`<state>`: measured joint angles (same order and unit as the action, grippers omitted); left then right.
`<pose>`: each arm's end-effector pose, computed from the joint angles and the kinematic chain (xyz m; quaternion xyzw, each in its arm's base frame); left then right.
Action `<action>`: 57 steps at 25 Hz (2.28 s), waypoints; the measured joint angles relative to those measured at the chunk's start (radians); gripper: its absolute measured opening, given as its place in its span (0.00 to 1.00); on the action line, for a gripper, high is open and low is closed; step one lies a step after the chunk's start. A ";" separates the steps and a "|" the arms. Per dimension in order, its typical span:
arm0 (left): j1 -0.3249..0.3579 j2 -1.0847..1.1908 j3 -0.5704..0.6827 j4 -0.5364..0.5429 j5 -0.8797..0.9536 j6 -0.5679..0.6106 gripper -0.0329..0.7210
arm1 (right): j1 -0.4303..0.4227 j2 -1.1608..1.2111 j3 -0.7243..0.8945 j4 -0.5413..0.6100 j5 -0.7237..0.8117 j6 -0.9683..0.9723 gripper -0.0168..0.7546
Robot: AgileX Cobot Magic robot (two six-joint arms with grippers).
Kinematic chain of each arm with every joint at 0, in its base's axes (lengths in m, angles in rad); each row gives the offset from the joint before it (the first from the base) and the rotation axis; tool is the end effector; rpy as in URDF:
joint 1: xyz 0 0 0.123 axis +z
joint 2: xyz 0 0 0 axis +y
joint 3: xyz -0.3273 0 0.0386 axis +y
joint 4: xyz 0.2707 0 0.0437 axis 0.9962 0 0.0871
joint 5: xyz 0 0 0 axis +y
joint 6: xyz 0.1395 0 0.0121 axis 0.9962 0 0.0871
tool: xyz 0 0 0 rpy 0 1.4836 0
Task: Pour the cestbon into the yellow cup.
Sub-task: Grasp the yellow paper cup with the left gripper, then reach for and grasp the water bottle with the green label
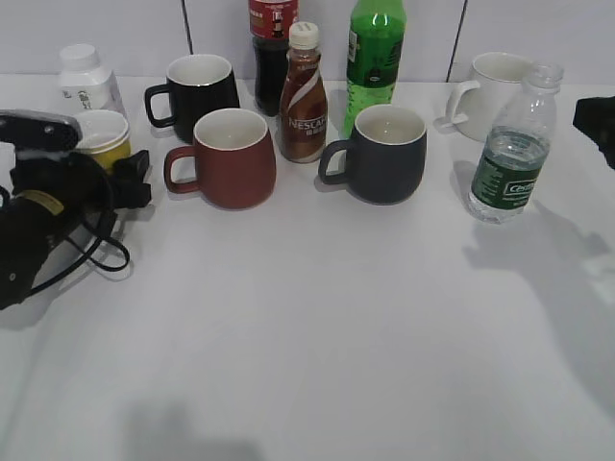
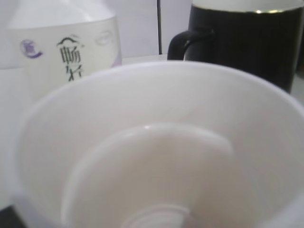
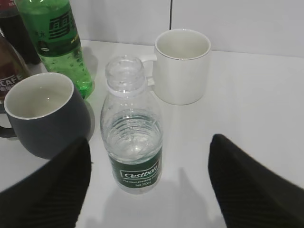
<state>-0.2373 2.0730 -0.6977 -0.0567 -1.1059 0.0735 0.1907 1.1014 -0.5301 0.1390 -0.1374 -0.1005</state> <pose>0.4141 -0.0929 0.1087 0.0932 0.7630 -0.0410 0.6384 0.2649 0.0484 0.2749 -0.0573 0.8168 0.0575 0.5711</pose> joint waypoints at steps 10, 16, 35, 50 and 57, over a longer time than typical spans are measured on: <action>0.000 0.000 -0.015 -0.002 0.039 0.000 0.58 | 0.000 0.000 0.000 0.000 0.000 0.000 0.77; 0.000 -0.064 0.096 -0.002 -0.002 0.000 0.55 | 0.000 0.000 0.000 -0.001 0.000 0.000 0.77; -0.001 -0.261 0.393 0.599 -0.102 -0.168 0.54 | 0.128 0.260 0.024 -0.034 -0.166 0.054 0.77; -0.113 -0.265 0.280 0.668 -0.102 -0.187 0.54 | 0.130 0.579 0.135 0.041 -0.800 0.055 0.79; -0.219 -0.263 0.193 0.671 -0.041 -0.187 0.54 | 0.130 0.802 0.134 0.013 -1.042 0.055 0.81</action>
<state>-0.4561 1.8097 -0.5048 0.6142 -1.1467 -0.1131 0.3207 1.9031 -0.3960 0.1523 -1.1796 -0.0455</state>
